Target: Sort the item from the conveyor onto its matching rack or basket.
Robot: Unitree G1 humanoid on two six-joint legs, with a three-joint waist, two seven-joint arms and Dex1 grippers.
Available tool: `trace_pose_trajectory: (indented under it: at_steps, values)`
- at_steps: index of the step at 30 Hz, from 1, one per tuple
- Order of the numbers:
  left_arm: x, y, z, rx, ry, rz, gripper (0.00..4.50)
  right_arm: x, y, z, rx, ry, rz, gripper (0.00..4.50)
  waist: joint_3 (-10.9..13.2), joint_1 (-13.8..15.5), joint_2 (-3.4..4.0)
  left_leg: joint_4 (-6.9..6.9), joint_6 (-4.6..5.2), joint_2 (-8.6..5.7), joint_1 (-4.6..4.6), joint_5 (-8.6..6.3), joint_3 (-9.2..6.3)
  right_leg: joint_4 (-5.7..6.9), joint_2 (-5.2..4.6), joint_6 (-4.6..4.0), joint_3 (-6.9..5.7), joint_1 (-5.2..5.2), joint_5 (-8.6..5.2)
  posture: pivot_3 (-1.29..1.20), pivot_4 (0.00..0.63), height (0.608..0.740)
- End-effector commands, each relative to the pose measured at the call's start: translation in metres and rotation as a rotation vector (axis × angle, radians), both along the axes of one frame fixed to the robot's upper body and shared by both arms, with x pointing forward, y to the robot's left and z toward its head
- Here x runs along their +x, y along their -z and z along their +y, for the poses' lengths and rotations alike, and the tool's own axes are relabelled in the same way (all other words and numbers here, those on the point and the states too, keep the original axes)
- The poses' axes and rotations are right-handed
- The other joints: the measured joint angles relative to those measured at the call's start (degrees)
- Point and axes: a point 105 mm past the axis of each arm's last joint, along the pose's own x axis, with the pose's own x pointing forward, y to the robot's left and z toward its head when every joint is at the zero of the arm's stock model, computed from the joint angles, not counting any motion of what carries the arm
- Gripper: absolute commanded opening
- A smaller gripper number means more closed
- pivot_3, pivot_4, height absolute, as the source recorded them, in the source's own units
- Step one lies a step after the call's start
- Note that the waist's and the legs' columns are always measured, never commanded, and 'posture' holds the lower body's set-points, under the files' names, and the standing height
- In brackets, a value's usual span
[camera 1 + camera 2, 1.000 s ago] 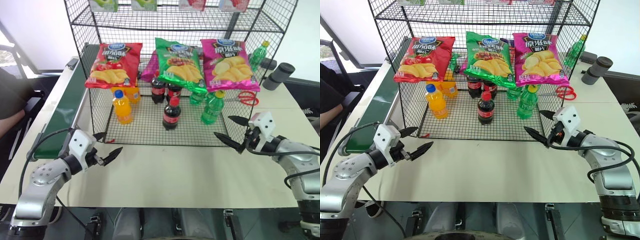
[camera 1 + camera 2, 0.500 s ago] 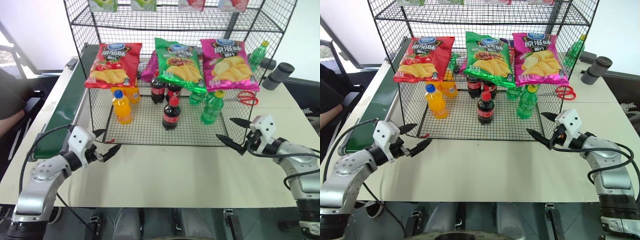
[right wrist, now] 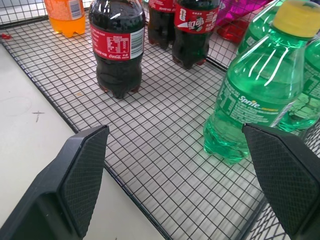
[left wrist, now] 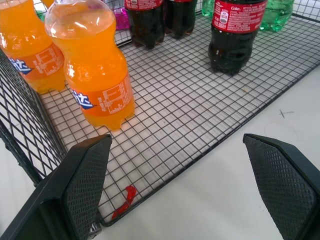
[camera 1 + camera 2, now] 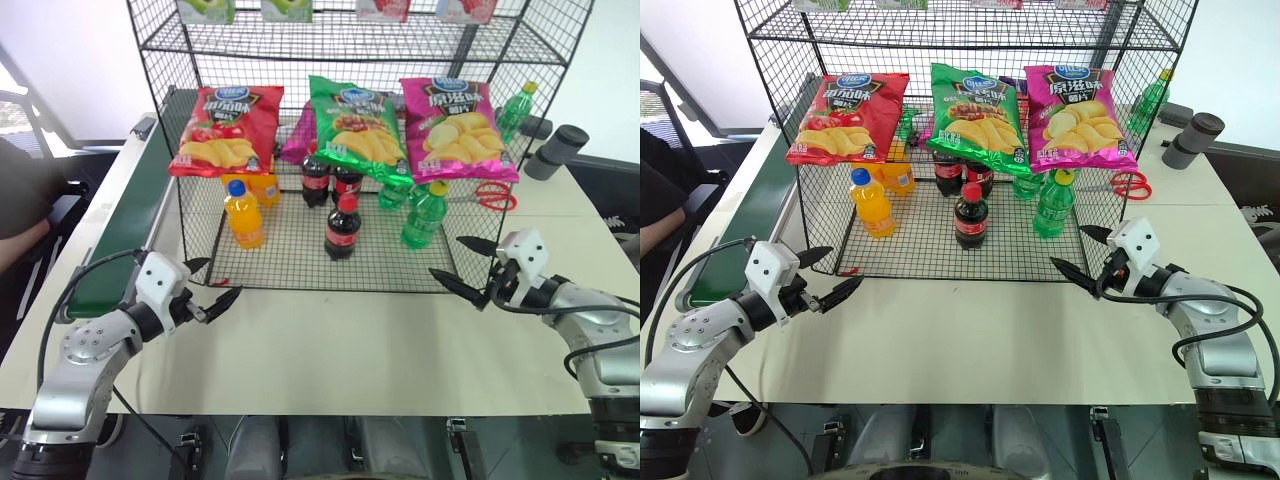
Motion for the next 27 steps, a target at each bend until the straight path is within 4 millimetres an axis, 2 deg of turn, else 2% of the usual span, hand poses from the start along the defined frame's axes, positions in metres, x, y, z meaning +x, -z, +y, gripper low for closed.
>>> trace_pose_trajectory:
  at_steps: [1,14,27]
  values:
    - [-0.001,-0.012,0.005,0.019,-0.008,-0.039,4.50,0.002,-0.013,0.005,0.005,-0.019,-0.053,4.43,0.00,0.01,0.00,0.00,0.00,0.00,0.00,0.00,0.00,0.00,0.00,0.00,0.00,0.00,0.00,0.00,0.150,0.734]
    - [0.002,-0.018,0.008,-0.010,-0.037,-0.062,4.50,0.007,-0.012,0.010,0.005,-0.020,-0.054,4.43,0.00,0.00,0.00,0.00,0.00,0.00,0.00,0.00,0.00,0.01,0.00,0.00,0.00,0.00,0.00,0.00,0.150,0.734]
    - [0.012,-0.015,0.006,0.036,-0.018,-0.084,4.50,0.005,-0.010,0.013,-0.002,-0.027,-0.056,4.43,0.00,0.01,0.00,0.01,0.00,0.00,0.00,0.00,0.01,0.01,0.00,0.00,0.00,0.00,0.00,0.00,0.150,0.734]
